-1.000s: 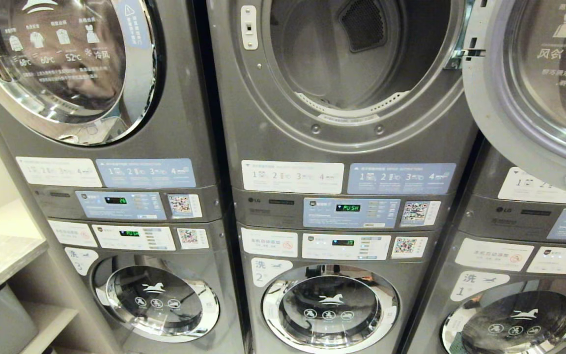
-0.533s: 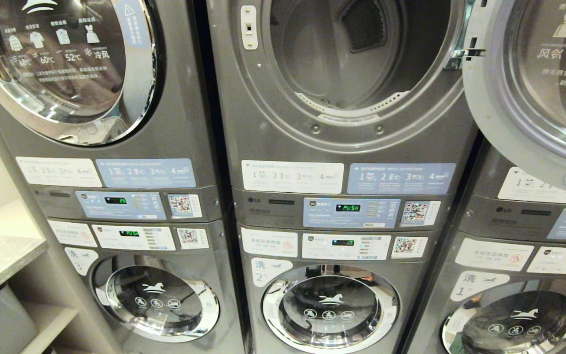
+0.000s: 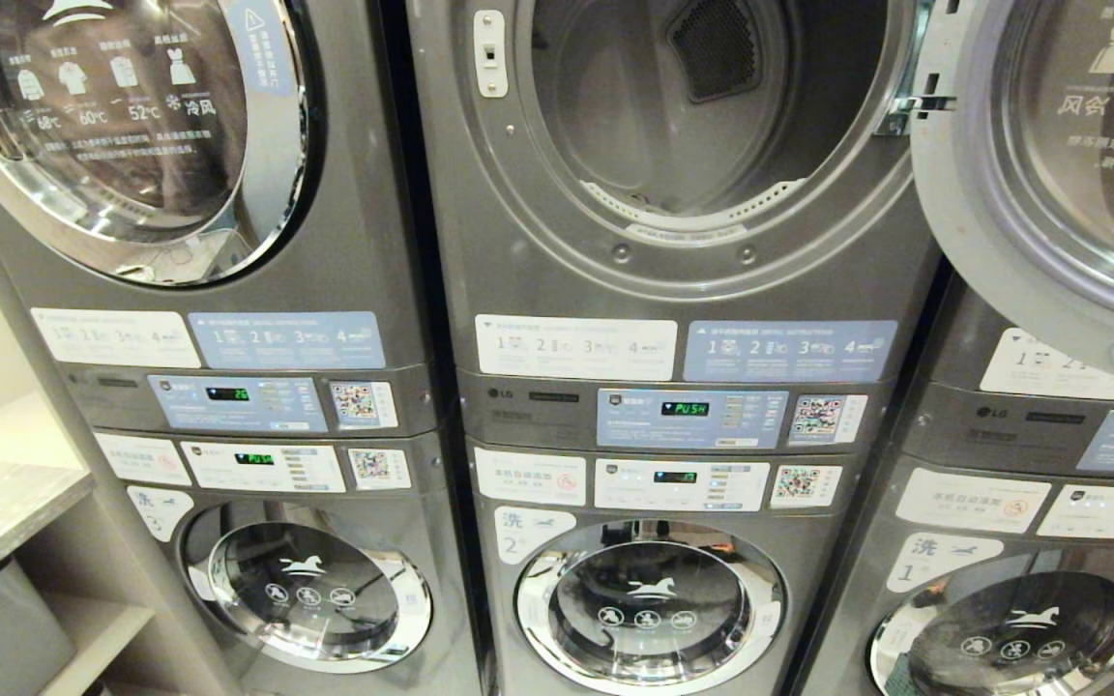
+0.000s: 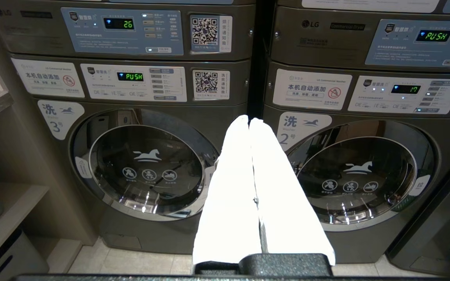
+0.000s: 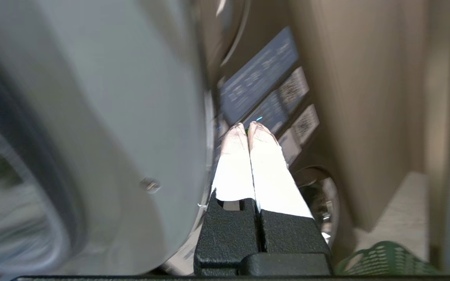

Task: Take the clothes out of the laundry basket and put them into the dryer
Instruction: Close the dryer

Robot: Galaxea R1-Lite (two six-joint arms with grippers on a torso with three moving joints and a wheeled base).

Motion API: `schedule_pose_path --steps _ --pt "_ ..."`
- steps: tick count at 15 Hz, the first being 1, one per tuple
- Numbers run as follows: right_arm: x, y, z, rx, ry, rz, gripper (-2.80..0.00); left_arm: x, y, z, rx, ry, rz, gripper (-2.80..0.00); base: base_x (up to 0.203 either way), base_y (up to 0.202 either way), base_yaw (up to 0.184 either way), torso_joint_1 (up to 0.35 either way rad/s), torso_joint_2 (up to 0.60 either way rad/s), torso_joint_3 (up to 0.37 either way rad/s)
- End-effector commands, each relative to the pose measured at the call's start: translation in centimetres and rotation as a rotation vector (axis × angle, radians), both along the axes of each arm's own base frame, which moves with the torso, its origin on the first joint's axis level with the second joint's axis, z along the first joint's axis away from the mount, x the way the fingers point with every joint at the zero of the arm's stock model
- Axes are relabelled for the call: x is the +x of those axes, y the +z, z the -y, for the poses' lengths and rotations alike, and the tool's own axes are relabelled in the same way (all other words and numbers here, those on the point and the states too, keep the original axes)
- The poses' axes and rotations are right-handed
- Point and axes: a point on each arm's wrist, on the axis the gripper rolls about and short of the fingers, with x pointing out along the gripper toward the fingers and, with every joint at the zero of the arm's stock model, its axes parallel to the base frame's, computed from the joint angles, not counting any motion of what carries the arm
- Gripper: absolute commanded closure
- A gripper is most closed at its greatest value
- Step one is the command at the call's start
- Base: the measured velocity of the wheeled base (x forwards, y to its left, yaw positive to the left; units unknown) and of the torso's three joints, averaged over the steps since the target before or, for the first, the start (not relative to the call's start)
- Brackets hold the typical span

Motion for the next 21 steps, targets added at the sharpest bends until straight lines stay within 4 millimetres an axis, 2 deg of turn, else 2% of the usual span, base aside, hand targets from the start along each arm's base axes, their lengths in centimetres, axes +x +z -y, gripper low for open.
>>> schedule_pose_path --steps 1,9,13,16,21 --pt "-0.3 0.2 -0.7 -0.009 0.020 0.014 0.00 0.0 0.0 0.0 0.000 0.002 0.001 0.00 0.000 0.000 0.000 0.000 0.00 0.000" --pt "-1.5 -0.4 -3.5 -0.029 0.150 0.025 0.00 0.0 0.0 0.0 0.000 0.000 -0.001 0.00 0.000 0.000 0.000 0.000 0.00 0.000" --pt "-2.6 -1.1 -6.0 -0.057 0.249 0.033 0.00 0.0 0.0 0.0 0.000 0.000 0.000 0.00 0.000 0.000 0.000 0.000 0.00 0.000" --pt "-4.0 -2.0 -8.9 -0.106 0.321 0.042 0.00 0.0 0.0 0.0 0.000 0.000 -0.001 0.00 0.000 0.000 0.000 0.000 0.00 0.000" --pt "-7.8 -4.5 -16.2 -0.295 0.366 0.097 0.00 0.0 0.0 0.0 0.000 0.000 0.001 0.00 0.000 0.000 0.000 0.000 0.00 0.000"
